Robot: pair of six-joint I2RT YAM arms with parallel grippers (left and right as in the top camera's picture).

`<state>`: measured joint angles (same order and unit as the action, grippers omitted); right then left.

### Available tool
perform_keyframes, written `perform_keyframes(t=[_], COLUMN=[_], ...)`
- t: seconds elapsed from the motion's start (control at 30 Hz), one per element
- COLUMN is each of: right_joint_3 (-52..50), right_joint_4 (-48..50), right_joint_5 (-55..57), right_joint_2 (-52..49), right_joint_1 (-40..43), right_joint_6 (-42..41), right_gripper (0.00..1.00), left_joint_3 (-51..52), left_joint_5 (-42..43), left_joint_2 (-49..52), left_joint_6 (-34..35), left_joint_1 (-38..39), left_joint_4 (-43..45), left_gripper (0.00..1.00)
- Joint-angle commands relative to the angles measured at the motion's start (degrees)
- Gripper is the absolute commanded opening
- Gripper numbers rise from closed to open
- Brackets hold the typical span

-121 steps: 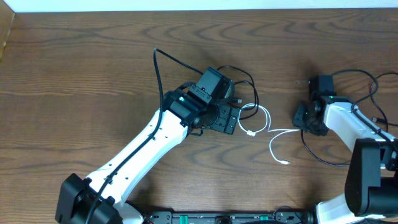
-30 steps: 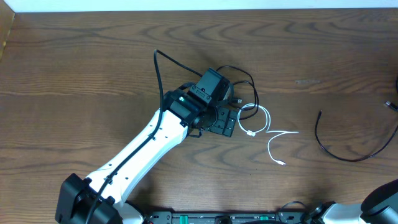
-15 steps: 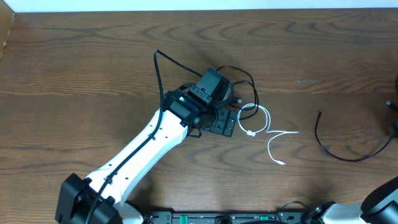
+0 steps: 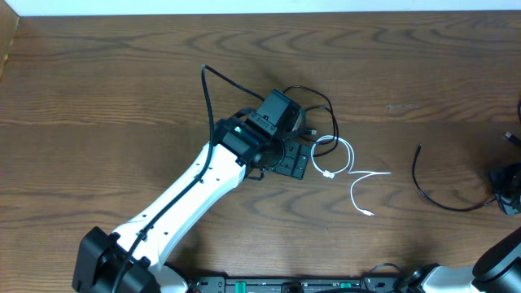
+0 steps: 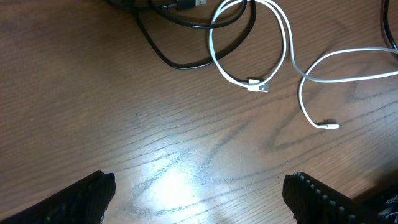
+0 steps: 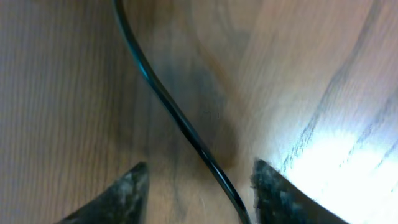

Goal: Untangle cables

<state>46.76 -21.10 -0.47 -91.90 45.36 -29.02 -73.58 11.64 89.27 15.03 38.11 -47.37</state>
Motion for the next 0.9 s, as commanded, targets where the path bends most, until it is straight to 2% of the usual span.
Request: perform_keyframes(t=[0.0,0.1,0.27,0.43,0.63,0.8,0.87], right_joint_3=[-0.4,-0.4,-0.4,-1.0,-1.0,-0.9,-0.3], right_joint_4=[-0.9,-2.0,-3.6,-4.3,-3.9,1.7,1.7], right_joint_5=[-0.3,-0.3,-0.1,-0.2,-5.7,-25.2,-28.4], right_joint_2=[-0.1,-0.1,-0.1,-0.1,-0.1,0.1,0.6], right_joint_1=[-0.5,-0.5,-0.5,-0.5,-0.5,-1.4,-2.6], right_joint_6=[0.4,0.4,0.4,0.4,0.4,8.1,8.4], right_gripper=[0.39,0.27,0.25,0.02,0.01,0.01,0.01], left_joint_3=[0.2,0.2,0.2,0.2,0.2,0.2,0.2], left_joint_5=[-0.7,-0.7,-0.7,-0.7,-0.7,-0.7,-0.7], left_joint_2=[0.4,0.4,0.4,0.4,0.4,0.4,0.4], left_joint_6=[0.3,0.3,0.3,0.3,0.3,0.3,0.3], left_joint_1=[0.1,0.1,0.1,0.1,0.1,0.1,0.1], left_joint_4=[-0.2,-0.2,-0.2,-0.2,-0.2,-0.2,-0.2], left_gripper=[0.91,0.91,0.91,0.91,0.91,0.91,0.91])
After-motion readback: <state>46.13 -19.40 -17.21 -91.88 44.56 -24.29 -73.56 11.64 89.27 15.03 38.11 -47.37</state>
